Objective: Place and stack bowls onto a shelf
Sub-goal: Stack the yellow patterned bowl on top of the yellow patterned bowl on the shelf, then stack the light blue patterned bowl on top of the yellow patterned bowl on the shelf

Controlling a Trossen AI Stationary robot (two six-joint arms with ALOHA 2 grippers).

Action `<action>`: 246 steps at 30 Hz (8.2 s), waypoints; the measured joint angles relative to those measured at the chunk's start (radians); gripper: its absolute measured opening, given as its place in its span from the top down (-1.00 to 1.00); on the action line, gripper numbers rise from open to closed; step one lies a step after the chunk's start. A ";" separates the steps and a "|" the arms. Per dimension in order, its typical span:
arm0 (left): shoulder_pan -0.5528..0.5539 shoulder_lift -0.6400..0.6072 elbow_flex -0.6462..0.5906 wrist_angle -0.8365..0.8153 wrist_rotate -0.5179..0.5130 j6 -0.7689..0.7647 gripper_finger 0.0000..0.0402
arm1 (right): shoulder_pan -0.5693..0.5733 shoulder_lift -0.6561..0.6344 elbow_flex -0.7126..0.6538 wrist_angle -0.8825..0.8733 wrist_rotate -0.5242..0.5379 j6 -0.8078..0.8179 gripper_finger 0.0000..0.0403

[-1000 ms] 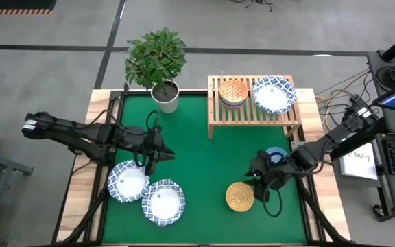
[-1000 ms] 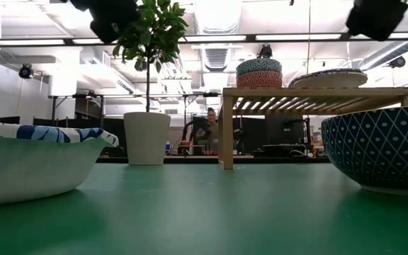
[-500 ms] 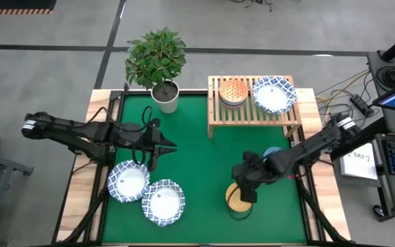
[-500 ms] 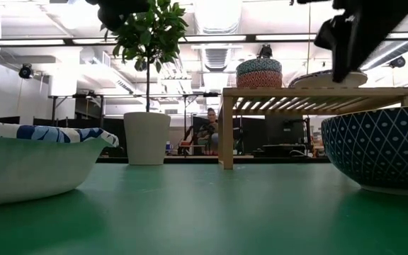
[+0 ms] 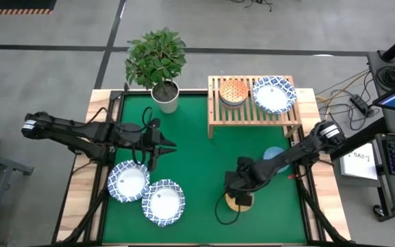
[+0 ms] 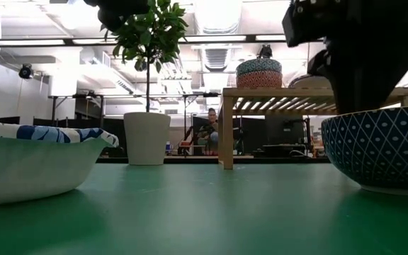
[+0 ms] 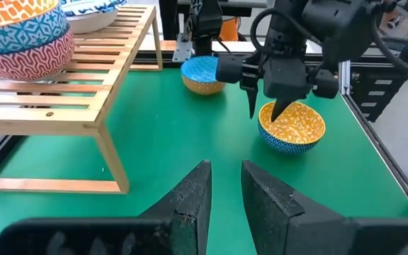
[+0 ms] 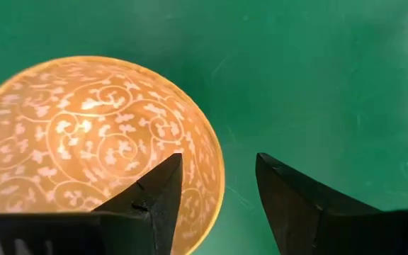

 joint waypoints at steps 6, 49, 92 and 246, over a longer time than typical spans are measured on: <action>0.000 0.000 -0.002 0.000 0.000 0.013 0.70 | -0.003 0.038 -0.001 0.012 -0.006 0.006 0.39; 0.000 -0.015 0.002 0.053 -0.003 0.105 0.70 | -0.257 -0.136 0.501 0.003 0.295 0.007 0.96; 0.000 -0.017 -0.008 0.034 -0.003 0.145 0.70 | -1.210 0.015 0.835 -0.582 -0.285 -0.026 0.96; -0.005 0.023 -0.126 0.114 -0.055 0.045 0.70 | -0.158 -0.208 0.601 0.059 0.492 -0.490 0.94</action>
